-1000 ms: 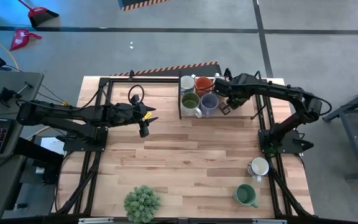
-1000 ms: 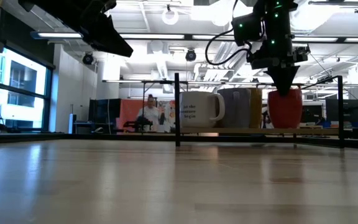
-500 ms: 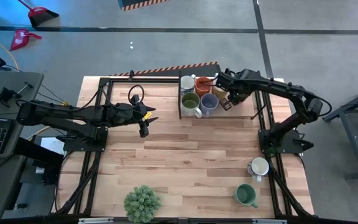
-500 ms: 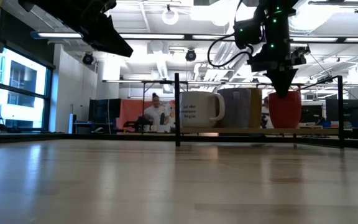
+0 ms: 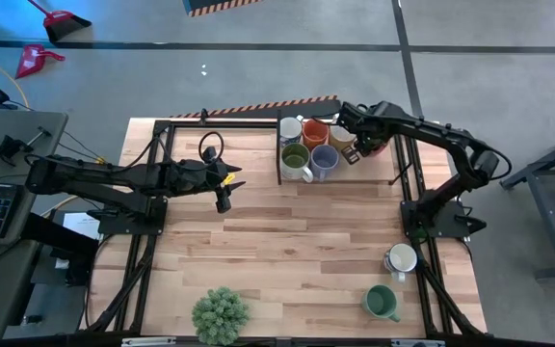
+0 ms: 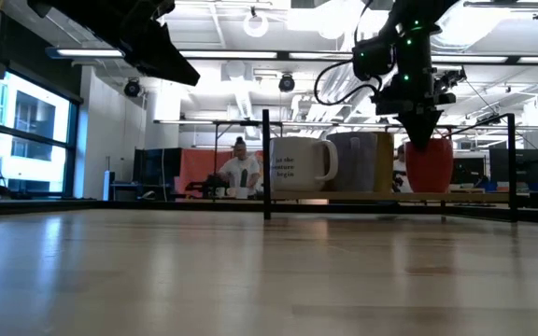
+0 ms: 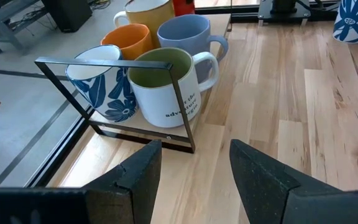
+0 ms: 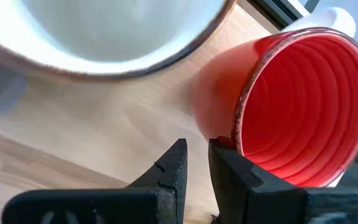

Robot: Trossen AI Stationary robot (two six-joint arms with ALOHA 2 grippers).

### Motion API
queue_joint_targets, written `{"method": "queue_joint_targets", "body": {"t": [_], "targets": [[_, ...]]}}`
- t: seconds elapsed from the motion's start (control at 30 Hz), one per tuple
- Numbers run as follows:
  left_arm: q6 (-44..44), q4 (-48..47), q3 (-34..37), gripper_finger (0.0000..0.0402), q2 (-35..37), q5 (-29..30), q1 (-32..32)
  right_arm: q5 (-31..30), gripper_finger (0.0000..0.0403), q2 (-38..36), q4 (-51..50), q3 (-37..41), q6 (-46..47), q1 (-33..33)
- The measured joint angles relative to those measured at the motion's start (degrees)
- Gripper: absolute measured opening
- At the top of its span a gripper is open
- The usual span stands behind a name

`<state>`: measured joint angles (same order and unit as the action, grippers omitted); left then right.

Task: Place coffee mugs
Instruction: Put the red mug on the shelf

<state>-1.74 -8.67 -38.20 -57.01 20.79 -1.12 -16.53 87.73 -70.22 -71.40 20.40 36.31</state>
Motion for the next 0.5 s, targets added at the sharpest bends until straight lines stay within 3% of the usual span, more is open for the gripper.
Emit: {"method": "queue_joint_targets", "body": {"t": [0.5], "targets": [[-0.02,0.0,0.0,0.018,0.0,0.0,0.0,3.19,0.0058,0.19,-2.83,0.0,-0.58,-0.27]]}}
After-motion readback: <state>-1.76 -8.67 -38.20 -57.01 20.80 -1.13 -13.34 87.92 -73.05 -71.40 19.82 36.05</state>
